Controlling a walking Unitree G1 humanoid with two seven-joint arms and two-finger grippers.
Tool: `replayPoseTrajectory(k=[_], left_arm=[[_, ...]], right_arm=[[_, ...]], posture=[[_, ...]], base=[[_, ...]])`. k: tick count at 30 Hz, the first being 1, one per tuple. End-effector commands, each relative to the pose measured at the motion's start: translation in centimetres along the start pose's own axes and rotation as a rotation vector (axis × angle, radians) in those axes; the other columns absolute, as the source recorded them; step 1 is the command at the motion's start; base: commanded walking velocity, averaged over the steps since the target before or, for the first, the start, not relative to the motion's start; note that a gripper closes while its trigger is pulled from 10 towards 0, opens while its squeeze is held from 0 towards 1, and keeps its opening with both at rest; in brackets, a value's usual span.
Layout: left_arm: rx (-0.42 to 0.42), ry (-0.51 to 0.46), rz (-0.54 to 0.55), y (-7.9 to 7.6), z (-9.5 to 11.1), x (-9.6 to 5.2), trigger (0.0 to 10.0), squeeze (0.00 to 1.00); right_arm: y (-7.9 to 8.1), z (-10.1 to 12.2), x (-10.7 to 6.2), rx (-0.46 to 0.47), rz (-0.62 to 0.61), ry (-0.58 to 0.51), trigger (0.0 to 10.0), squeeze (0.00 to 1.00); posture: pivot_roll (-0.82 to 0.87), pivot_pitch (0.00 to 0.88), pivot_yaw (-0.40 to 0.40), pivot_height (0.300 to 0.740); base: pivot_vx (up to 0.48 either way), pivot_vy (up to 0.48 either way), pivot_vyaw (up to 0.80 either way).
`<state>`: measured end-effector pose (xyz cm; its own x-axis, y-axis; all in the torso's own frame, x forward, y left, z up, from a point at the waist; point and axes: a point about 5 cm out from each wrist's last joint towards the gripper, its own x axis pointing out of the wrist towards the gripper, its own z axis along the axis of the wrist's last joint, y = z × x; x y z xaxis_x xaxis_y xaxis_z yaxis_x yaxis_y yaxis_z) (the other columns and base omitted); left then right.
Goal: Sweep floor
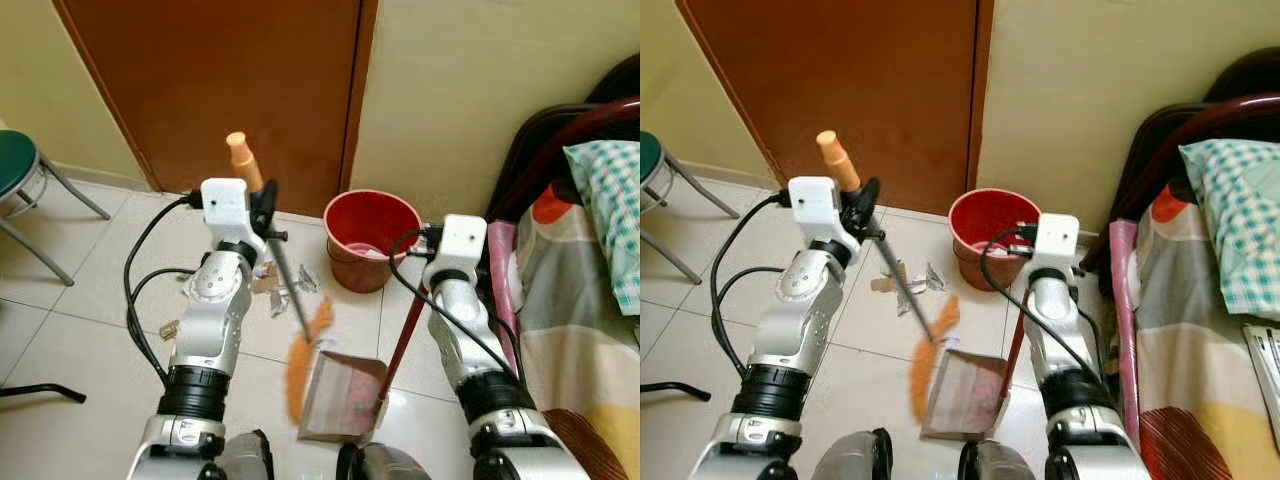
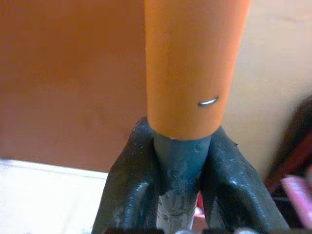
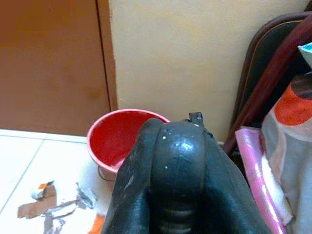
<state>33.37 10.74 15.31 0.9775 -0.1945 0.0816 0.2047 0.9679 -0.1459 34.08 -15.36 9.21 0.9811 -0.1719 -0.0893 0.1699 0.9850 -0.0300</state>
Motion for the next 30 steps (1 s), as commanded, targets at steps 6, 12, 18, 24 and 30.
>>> replayPoseTrajectory(k=[6,12,18,24,30], left_arm=[[-0.029,0.024,-0.006,0.6,0.7,-1.0,10.0,0.00],[-0.076,0.027,-0.004,0.5,1.3,-1.3,10.0,0.00],[-0.180,-0.011,0.048,1.3,2.9,-1.2,10.0,0.00],[-0.059,-0.089,0.129,4.2,4.4,-1.3,10.0,0.00],[0.116,-0.073,0.159,6.9,4.0,-2.4,10.0,0.00]], right_arm=[[0.4,-0.7,0.5,-0.098,-0.031,0.057,10.0,0.00],[0.4,-0.9,0.7,-0.112,-0.041,0.062,10.0,0.00],[0.5,-1.1,0.8,-0.115,-0.030,0.068,10.0,0.00],[1.4,-1.3,0.5,-0.144,0.057,0.058,10.0,0.00],[1.6,-1.1,-0.3,-0.130,0.154,0.010,10.0,0.00]], posture=[[0.00,0.121,-0.015,0.740],[0.00,0.123,-0.017,0.740],[0.00,0.122,-0.019,0.740],[0.00,0.118,-0.022,0.740],[0.00,0.120,-0.024,0.740]], base=[[0.000,0.000,0.00],[0.000,0.000,0.00],[0.000,0.000,0.00],[0.000,0.000,0.00],[0.000,0.000,0.00]])
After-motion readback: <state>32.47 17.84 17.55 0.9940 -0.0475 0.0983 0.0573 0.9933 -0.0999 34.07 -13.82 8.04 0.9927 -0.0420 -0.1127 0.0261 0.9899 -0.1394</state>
